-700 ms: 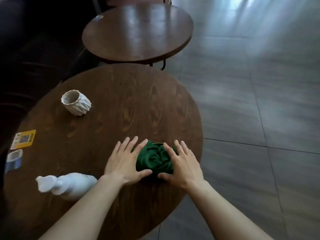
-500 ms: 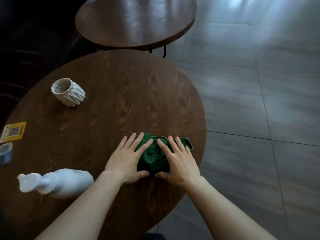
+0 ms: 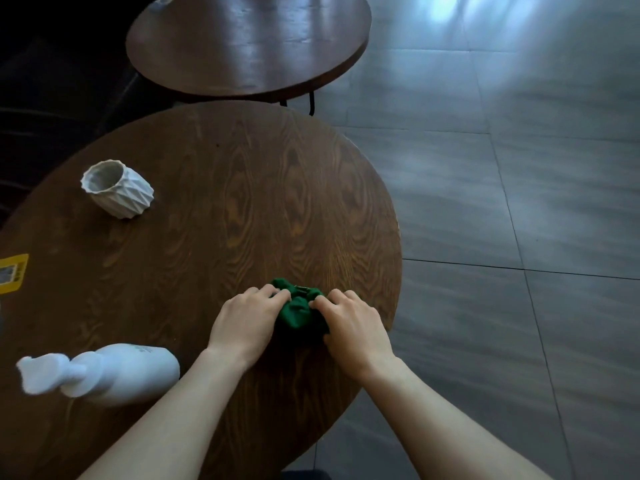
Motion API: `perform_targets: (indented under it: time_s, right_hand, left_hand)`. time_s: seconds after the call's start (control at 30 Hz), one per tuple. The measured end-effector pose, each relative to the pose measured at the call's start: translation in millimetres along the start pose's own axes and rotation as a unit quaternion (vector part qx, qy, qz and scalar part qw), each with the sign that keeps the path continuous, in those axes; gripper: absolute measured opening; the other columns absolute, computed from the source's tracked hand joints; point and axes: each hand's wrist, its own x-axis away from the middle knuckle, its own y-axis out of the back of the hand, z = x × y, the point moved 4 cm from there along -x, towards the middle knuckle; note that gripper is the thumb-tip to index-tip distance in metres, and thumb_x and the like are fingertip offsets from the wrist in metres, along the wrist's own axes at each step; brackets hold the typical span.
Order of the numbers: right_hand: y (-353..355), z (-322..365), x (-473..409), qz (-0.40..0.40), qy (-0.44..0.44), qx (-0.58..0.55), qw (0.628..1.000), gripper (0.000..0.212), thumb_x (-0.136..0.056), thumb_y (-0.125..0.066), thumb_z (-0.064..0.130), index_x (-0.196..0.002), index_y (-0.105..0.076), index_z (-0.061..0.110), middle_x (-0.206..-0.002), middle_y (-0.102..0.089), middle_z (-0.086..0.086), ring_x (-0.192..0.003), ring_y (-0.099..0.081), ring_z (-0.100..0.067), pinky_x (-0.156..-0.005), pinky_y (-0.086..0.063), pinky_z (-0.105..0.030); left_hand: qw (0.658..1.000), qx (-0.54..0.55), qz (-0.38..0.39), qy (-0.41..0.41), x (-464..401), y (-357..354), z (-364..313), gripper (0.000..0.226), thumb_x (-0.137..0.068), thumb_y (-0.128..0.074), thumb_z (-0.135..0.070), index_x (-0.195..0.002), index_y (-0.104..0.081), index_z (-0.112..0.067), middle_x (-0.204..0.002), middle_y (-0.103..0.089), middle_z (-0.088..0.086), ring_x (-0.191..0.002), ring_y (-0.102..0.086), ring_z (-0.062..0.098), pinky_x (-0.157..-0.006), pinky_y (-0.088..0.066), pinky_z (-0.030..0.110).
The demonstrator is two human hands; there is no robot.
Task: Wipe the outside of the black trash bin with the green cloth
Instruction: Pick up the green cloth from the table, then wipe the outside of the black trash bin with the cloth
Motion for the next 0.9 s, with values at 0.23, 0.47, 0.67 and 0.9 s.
perform_targets:
  time_s: [0.23, 0.47, 0.67, 0.9]
  right_hand:
    - [62, 55, 27, -0.070, -0.015, 0.044, 0.996, 0.048, -0.096, -0.065, 0.020, -0.142, -0.052, 0.026, -0.121, -0.060, 0.000, -0.107, -0.057, -0.022, -0.077, -0.052, -0.036]
    - [186, 177, 100, -0.172, -0.032, 0.099, 0.980, 0.045, -0.097, -0.059, 0.020, -0.140, -0.051, 0.029, -0.122, -0.060, 0.002, -0.112, -0.058, -0.024, -0.079, -0.054, -0.040]
    - [302, 306, 203, -0.256, -0.015, 0.135, 0.957, 0.047, -0.089, -0.063, 0.022, -0.134, -0.054, 0.031, -0.122, -0.060, 0.005, -0.113, -0.058, -0.023, -0.081, -0.055, -0.040]
    - [388, 404, 296, -0.315, 0.003, 0.159, 0.936, 0.045, -0.089, -0.066, 0.021, -0.131, -0.055, 0.030, -0.120, -0.061, 0.002, -0.113, -0.058, -0.025, -0.079, -0.053, -0.039]
  left_hand:
    - [0.998, -0.008, -0.064, -0.007, 45, 75, 13, 0.045, -0.097, -0.054, -0.013, -0.139, -0.049, -0.030, -0.130, -0.060, -0.008, -0.113, -0.062, 0.021, -0.089, -0.050, 0.036]
    - [0.984, -0.016, -0.175, -0.028, 158, 222, 31, 0.042, -0.095, -0.054, -0.016, -0.133, -0.050, -0.033, -0.125, -0.061, -0.010, -0.110, -0.064, 0.020, -0.088, -0.049, 0.036]
    - [0.956, -0.002, -0.285, -0.064, 294, 358, 43, 0.045, -0.091, -0.052, -0.012, -0.131, -0.052, -0.031, -0.122, -0.062, -0.007, -0.109, -0.064, 0.022, -0.090, -0.047, 0.037]
    - [0.927, -0.013, -0.372, -0.049, 427, 453, 36, 0.038, -0.092, -0.050, -0.010, -0.124, -0.055, -0.030, -0.113, -0.064, -0.003, -0.101, -0.067, 0.028, -0.086, -0.048, 0.039]
